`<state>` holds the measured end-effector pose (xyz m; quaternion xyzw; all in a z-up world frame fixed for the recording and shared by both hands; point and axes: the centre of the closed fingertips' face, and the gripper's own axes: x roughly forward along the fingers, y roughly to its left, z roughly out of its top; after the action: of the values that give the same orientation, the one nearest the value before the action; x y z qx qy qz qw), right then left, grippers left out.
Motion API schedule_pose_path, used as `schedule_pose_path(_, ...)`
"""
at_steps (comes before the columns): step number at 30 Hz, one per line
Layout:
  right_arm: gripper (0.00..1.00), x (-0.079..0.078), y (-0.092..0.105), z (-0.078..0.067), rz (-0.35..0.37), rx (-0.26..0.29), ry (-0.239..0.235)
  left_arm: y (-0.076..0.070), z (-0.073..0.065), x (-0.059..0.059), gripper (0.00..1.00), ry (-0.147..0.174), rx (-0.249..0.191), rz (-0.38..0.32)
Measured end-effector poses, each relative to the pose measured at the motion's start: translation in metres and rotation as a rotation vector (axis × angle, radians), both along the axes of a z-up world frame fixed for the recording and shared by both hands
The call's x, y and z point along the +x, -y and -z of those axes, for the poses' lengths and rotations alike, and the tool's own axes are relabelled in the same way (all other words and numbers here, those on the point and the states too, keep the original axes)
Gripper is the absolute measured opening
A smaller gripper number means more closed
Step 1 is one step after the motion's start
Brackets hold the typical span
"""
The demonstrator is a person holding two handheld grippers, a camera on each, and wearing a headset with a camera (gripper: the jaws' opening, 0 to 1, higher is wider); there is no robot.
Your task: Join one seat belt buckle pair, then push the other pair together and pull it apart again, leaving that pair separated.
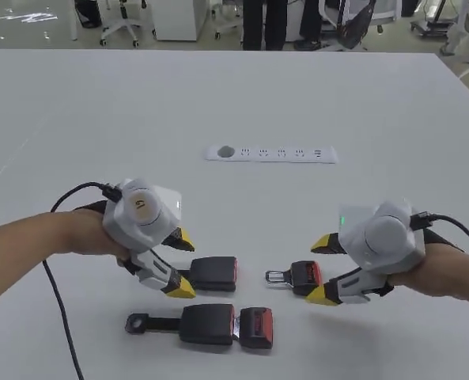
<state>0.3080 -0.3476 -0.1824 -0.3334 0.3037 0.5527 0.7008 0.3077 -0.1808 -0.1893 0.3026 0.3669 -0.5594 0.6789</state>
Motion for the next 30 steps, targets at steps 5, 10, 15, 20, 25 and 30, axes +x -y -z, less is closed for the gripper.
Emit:
schedule_pose_path(5, 0.42, 0.001, 0.003, 0.003, -0.024, -0.021, -0.011, 0.003, 0.001, 0.006, 0.42, -0.002, 0.022, 0.035)
schedule_pose_path(10, 0.4, 0.003, 0.006, 0.011, -0.045, -0.041, -0.027, 0.008, 0.006, 0.006, 0.41, -0.018, 0.045, 0.058)
schedule_pose_path(15, 0.38, 0.004, 0.008, 0.016, -0.073, -0.07, -0.024, 0.011, 0.012, 0.004, 0.39, -0.01, 0.08, 0.091)
schedule_pose_path(20, 0.35, 0.004, 0.008, 0.022, -0.09, -0.09, -0.015, 0.011, 0.017, 0.003, 0.36, -0.013, 0.1, 0.103)
schedule_pose_path(25, 0.32, 0.002, 0.009, 0.024, -0.104, -0.103, -0.013, 0.009, 0.02, -0.001, 0.33, -0.007, 0.13, 0.136)
schedule_pose_path(30, 0.32, 0.001, 0.009, 0.024, -0.106, -0.101, -0.011, 0.009, 0.019, -0.001, 0.33, -0.004, 0.117, 0.127)
